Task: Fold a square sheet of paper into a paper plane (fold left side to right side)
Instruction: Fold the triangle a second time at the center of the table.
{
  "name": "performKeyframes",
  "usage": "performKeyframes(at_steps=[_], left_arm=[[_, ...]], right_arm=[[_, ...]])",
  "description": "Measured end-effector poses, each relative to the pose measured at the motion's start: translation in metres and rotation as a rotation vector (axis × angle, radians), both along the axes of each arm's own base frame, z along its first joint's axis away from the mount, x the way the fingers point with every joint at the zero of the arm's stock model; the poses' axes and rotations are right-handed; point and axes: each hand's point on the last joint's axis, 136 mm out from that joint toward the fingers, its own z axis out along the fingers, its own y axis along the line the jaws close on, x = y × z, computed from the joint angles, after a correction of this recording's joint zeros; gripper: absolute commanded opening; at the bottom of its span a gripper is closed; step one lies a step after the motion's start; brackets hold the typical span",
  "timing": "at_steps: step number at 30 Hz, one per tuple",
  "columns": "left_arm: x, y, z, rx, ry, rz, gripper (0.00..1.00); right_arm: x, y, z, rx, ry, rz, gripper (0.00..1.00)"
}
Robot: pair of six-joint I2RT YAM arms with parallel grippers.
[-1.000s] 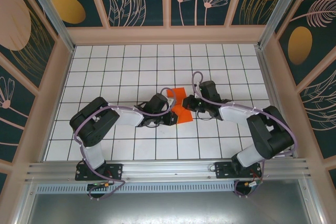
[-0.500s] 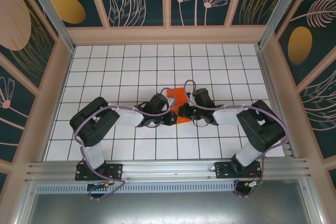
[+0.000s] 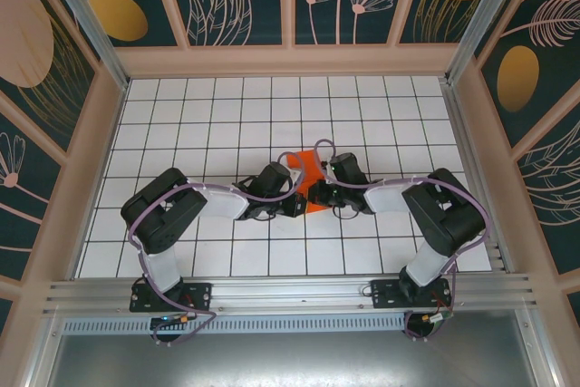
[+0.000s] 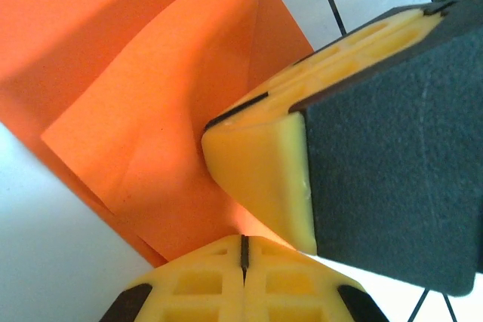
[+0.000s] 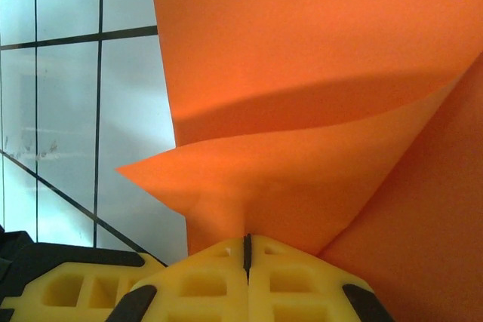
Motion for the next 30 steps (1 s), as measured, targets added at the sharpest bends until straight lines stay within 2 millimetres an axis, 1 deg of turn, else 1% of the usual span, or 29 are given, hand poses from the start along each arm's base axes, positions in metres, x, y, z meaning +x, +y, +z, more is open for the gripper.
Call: performKeyframes(at_steps=[6,11,16,23,27,30], left_arm=[[0.0,0.0,0.0,-0.003,-0.004,0.001,0.04],[0.0,0.0,0.0,-0.006,-0.007,0.001,0.03],[0.0,0.0,-0.001,-0.009,-0.01,0.001,0.03],[0.0,0.0,0.0,-0.014,-0.015,0.001,0.03],[0.0,0.001,0.0,-0.014,-0.016,0.002,0.03],[0.0,0.001,0.0,-0.013,-0.018,0.002,0.03]], right_arm=[[0.017,-0.011,0.002,-0.02,-0.021,-0.031,0.0],[0.038,-0.028,0.003,-0.035,-0.038,-0.08,0.0],[0.048,-0.039,0.001,-0.046,-0.04,-0.099,0.0],[0.062,-0.047,0.002,-0.051,-0.047,-0.108,0.0],[0.071,-0.054,0.008,-0.051,-0.064,-0.13,0.0],[0.069,-0.052,0.022,-0.036,-0.09,-0.125,0.0]])
